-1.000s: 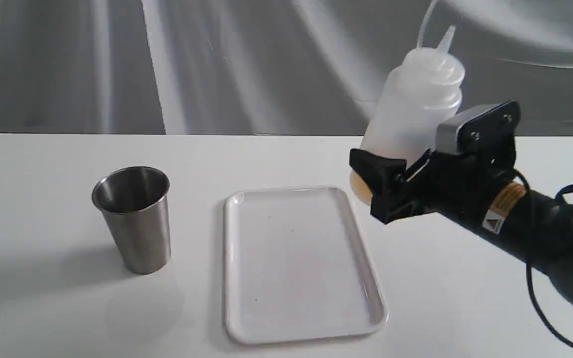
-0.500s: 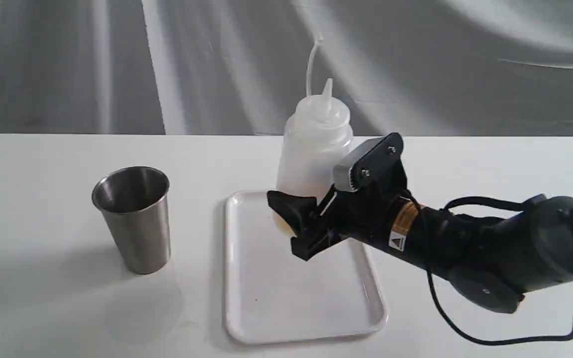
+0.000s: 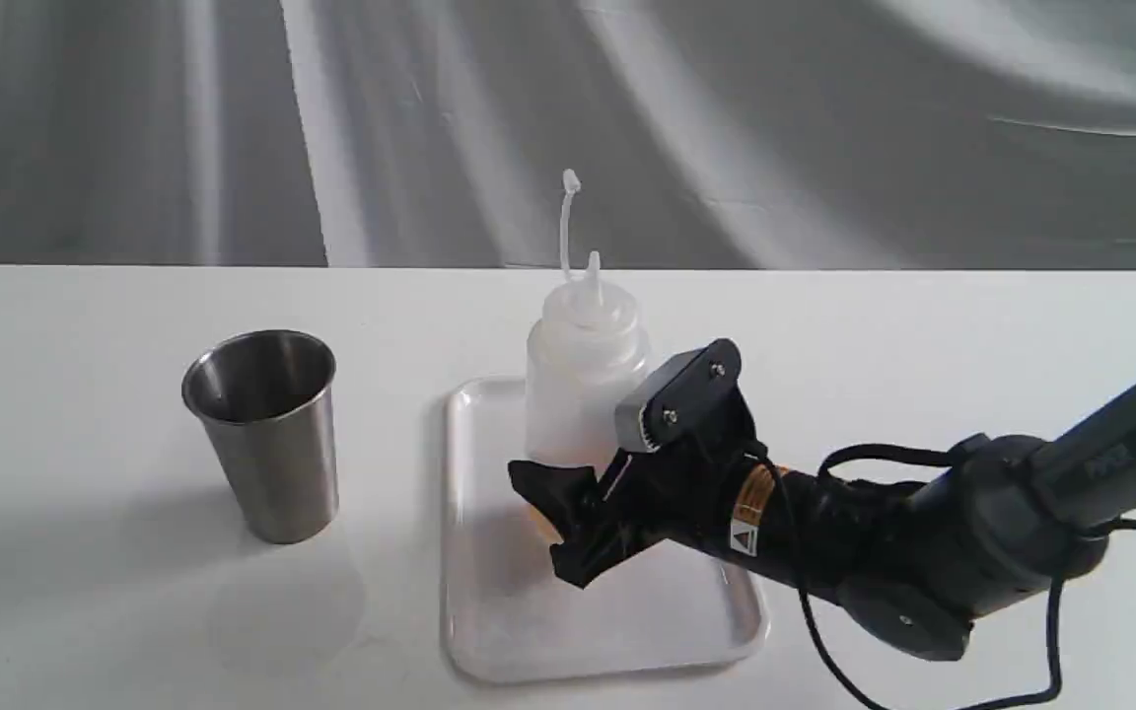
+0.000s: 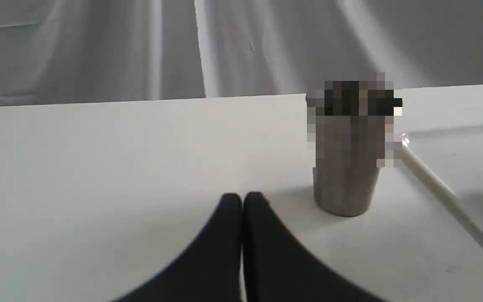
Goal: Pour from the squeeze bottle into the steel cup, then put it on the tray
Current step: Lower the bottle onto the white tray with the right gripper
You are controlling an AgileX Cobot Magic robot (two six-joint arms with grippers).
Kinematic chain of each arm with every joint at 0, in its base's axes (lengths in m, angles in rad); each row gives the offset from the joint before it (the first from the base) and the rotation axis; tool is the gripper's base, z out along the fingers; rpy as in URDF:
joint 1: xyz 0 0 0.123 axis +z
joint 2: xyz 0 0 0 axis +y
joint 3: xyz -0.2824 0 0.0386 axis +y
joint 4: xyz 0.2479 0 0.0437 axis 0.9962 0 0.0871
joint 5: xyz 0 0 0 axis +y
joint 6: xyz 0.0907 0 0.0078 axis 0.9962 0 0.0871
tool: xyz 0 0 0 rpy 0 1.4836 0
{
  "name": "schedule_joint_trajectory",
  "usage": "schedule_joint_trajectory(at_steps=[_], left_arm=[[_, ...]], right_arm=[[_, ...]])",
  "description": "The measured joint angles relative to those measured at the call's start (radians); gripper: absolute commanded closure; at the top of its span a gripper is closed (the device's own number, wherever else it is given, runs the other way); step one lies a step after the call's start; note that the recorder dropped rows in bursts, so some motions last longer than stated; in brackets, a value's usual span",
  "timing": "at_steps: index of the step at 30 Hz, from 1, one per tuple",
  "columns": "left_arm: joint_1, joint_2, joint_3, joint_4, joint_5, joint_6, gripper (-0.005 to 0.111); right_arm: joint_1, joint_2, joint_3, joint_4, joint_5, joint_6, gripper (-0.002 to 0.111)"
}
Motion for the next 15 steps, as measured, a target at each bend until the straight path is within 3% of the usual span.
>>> schedule_joint_trajectory(at_steps=[15], left_arm=[[0.0, 0.0, 0.0, 0.0, 0.0, 0.0, 0.107]], right_arm=[[0.0, 0.075, -0.001, 0.039, -0.115, -0.113, 0.108]])
